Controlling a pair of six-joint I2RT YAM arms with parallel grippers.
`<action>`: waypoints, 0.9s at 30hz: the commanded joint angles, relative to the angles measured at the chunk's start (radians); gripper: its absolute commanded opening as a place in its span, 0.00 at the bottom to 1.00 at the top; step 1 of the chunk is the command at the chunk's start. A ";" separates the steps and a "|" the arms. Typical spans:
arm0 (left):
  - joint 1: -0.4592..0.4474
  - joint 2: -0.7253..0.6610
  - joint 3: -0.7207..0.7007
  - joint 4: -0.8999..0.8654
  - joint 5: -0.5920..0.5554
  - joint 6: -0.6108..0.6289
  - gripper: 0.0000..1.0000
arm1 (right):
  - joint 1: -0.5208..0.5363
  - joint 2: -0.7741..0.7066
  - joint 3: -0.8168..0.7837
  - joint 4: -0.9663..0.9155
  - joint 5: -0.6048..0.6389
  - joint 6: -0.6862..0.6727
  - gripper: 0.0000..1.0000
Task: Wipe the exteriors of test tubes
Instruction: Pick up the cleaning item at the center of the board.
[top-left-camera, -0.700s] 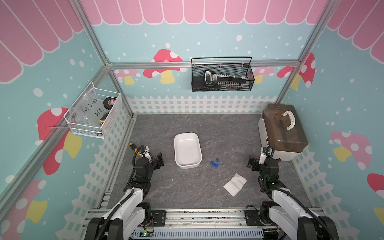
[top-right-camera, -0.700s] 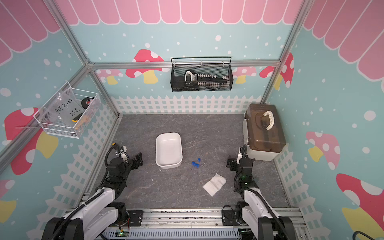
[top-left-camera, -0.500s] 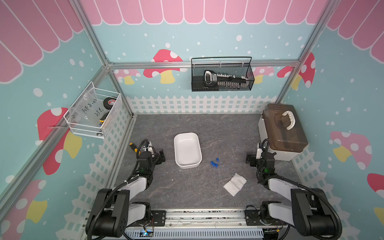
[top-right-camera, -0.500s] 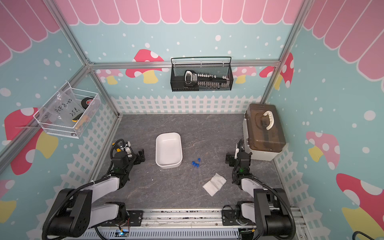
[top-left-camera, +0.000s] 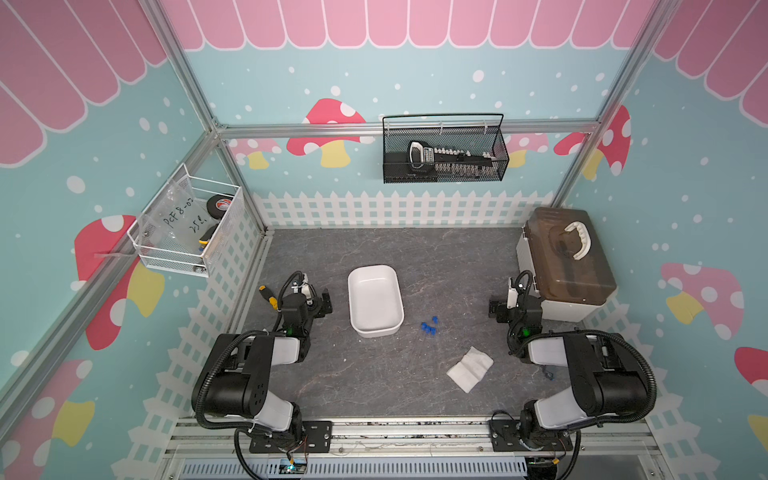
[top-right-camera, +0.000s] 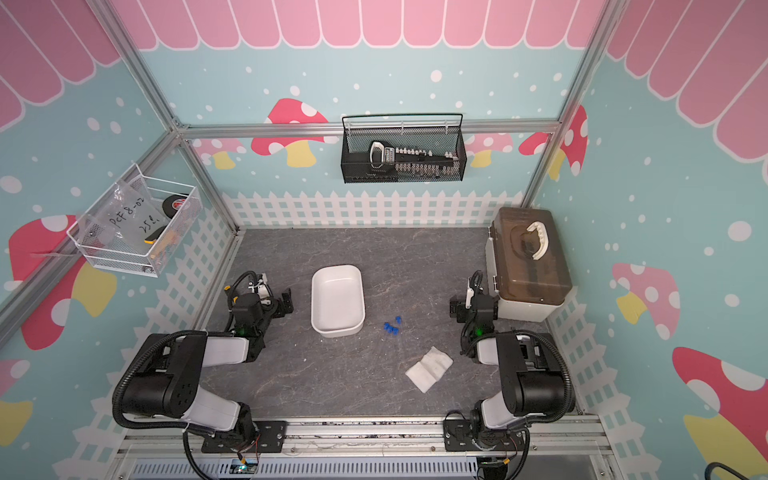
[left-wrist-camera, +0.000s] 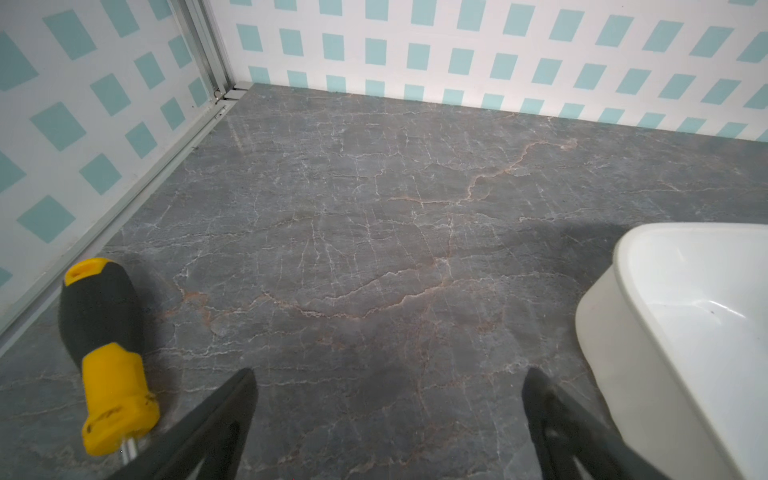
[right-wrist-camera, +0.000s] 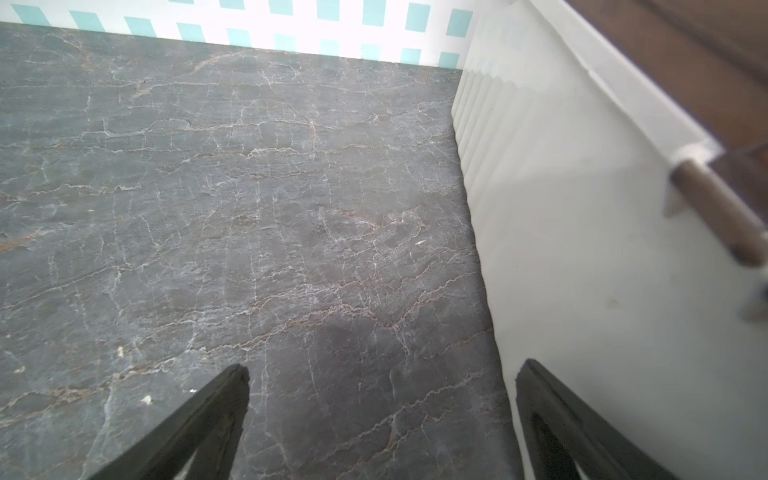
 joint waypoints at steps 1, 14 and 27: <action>0.011 0.014 0.028 0.095 0.011 0.052 1.00 | -0.004 0.014 0.022 0.094 0.016 -0.047 0.99; 0.022 0.013 0.029 0.092 0.022 0.041 1.00 | -0.004 0.010 0.017 0.096 0.014 -0.047 0.99; -0.005 -0.402 0.145 -0.493 -0.106 -0.136 1.00 | 0.006 -0.496 0.217 -0.843 0.065 0.214 0.87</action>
